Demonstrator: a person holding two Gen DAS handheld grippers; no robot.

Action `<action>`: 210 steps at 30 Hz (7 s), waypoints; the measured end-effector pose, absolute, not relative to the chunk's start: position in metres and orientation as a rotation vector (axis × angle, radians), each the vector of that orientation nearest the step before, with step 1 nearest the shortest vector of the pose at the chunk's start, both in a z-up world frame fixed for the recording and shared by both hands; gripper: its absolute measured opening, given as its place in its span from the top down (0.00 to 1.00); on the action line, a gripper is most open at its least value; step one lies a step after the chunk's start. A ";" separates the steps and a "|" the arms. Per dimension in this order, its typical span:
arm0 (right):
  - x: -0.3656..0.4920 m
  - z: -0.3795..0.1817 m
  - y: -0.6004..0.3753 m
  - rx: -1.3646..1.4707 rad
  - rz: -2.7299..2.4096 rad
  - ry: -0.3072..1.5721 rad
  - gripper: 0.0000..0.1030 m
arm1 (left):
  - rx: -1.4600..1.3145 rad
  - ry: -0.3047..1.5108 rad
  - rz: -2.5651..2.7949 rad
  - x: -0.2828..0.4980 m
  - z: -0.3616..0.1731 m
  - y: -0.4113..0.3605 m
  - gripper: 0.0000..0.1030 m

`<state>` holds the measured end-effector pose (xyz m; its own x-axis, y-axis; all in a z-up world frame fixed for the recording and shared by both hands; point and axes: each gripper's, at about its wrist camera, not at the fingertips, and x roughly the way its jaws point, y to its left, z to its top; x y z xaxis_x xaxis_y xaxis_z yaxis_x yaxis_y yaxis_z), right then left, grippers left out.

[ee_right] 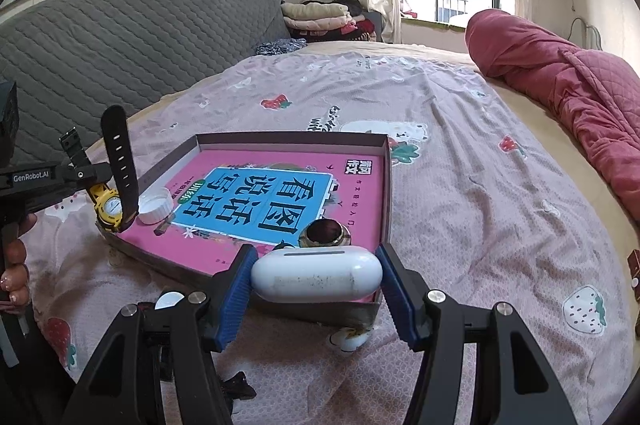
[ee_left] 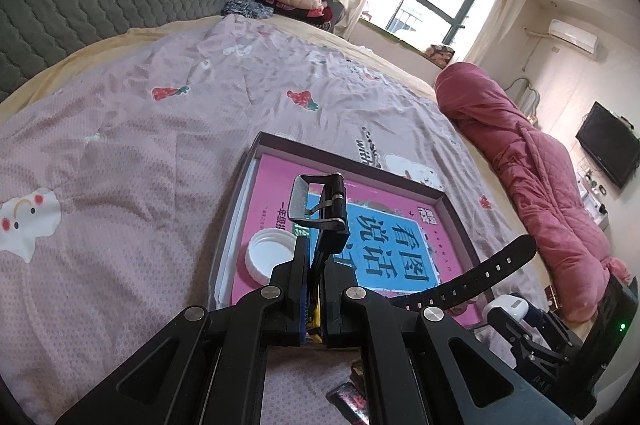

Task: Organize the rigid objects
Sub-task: 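Lift the watch with the left tool while the right tool carries the white case toward the tray, then lower the watch into the tray and open the left tool while the right tool releases the case, then withdraw both tools from the tray toward the lighter and hair clip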

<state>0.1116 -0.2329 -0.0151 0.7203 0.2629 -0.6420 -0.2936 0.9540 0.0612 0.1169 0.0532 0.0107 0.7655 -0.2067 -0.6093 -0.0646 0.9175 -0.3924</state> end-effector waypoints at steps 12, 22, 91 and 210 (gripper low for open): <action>0.114 -0.020 -0.232 -0.040 0.309 0.724 0.41 | -0.417 0.715 -0.047 0.120 -0.001 0.056 0.97; 0.115 -0.023 -0.230 -0.047 0.309 0.736 0.41 | -0.393 0.707 -0.014 0.126 -0.010 0.058 0.97; 0.132 -0.037 -0.215 -0.121 0.291 0.745 0.41 | -0.298 0.704 0.000 0.142 -0.027 0.055 0.61; 0.048 -0.001 -0.227 -0.085 0.298 0.765 0.41 | -0.047 0.979 -0.280 0.025 -0.019 -0.040 0.31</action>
<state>0.0476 -0.2271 -0.0006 0.6816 0.2340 -0.6933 -0.2957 0.9548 0.0316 0.0249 -0.0396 -0.0192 0.5250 -0.2548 -0.8120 0.2123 0.9632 -0.1650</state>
